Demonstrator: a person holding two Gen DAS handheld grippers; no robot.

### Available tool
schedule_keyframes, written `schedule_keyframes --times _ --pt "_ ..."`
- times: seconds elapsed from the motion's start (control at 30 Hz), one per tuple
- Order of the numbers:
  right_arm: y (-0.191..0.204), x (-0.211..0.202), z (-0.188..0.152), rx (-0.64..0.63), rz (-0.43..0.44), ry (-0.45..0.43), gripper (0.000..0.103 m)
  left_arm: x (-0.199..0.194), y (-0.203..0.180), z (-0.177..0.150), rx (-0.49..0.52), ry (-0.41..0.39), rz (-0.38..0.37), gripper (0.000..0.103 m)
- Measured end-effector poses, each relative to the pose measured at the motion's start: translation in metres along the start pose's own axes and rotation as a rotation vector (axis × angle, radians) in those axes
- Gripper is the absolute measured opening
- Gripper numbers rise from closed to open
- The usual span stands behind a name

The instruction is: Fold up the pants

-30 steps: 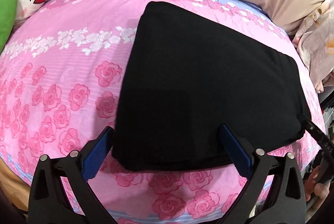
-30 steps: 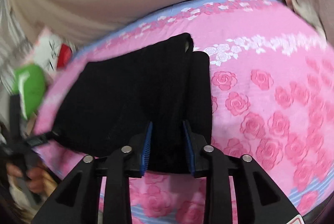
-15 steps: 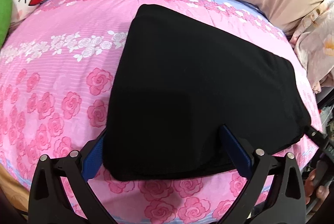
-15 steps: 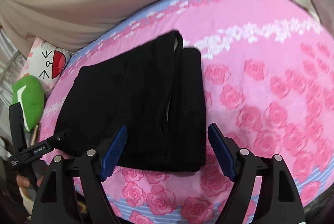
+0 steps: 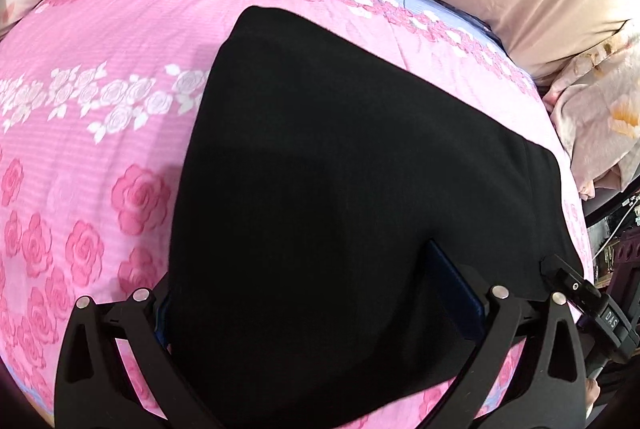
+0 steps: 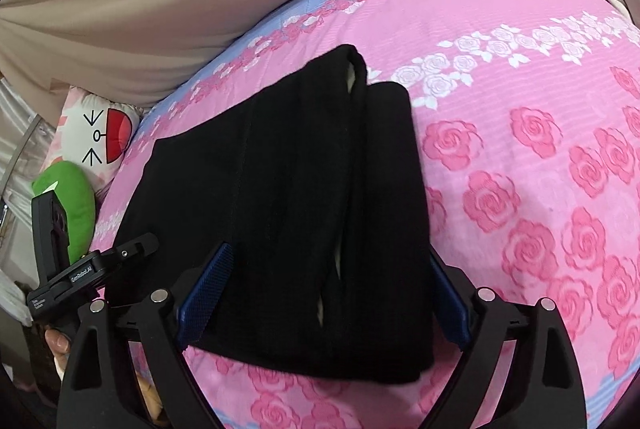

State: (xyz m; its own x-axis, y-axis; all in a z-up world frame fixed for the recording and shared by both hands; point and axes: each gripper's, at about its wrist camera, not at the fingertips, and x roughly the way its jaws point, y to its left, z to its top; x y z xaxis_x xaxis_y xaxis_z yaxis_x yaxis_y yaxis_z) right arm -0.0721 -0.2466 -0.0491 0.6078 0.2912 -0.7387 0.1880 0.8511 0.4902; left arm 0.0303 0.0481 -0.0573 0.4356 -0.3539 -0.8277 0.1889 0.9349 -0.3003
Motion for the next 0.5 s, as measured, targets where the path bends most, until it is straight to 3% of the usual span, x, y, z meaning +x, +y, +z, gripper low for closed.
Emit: schedule_keyframes --times 0.1,0.13,0.2,0.23,0.27,0.33,0.37,0.5 --pt "0.002 0.004 0.003 -0.007 0.004 -0.015 0.089 0.001 0.001 0.003 -0.017 -0.007 -0.016 0.096" --pt "0.004 0.005 0.003 -0.010 0.010 -0.019 0.079 -0.001 0.002 0.002 -0.024 -0.011 -0.025 0.092" --pt "0.004 0.000 0.004 -0.012 0.029 -0.033 0.057 -0.009 0.003 0.001 -0.037 -0.021 -0.055 0.062" --pt "0.005 -0.005 0.005 -0.012 0.040 -0.042 0.045 -0.017 0.005 0.001 -0.044 -0.028 -0.065 0.056" --pt "0.005 -0.011 0.006 -0.012 0.061 -0.047 0.040 -0.022 0.008 0.000 -0.048 -0.032 -0.074 0.047" --pt "0.006 -0.020 0.008 -0.011 0.103 -0.053 0.038 -0.034 0.013 -0.001 -0.059 -0.039 -0.096 0.035" --pt "0.009 -0.027 0.008 -0.023 0.127 -0.056 0.037 -0.042 0.016 -0.002 -0.066 -0.047 -0.105 0.022" --pt "0.019 -0.045 0.001 -0.064 0.144 -0.053 0.038 -0.062 0.026 -0.009 -0.083 -0.023 -0.181 0.022"
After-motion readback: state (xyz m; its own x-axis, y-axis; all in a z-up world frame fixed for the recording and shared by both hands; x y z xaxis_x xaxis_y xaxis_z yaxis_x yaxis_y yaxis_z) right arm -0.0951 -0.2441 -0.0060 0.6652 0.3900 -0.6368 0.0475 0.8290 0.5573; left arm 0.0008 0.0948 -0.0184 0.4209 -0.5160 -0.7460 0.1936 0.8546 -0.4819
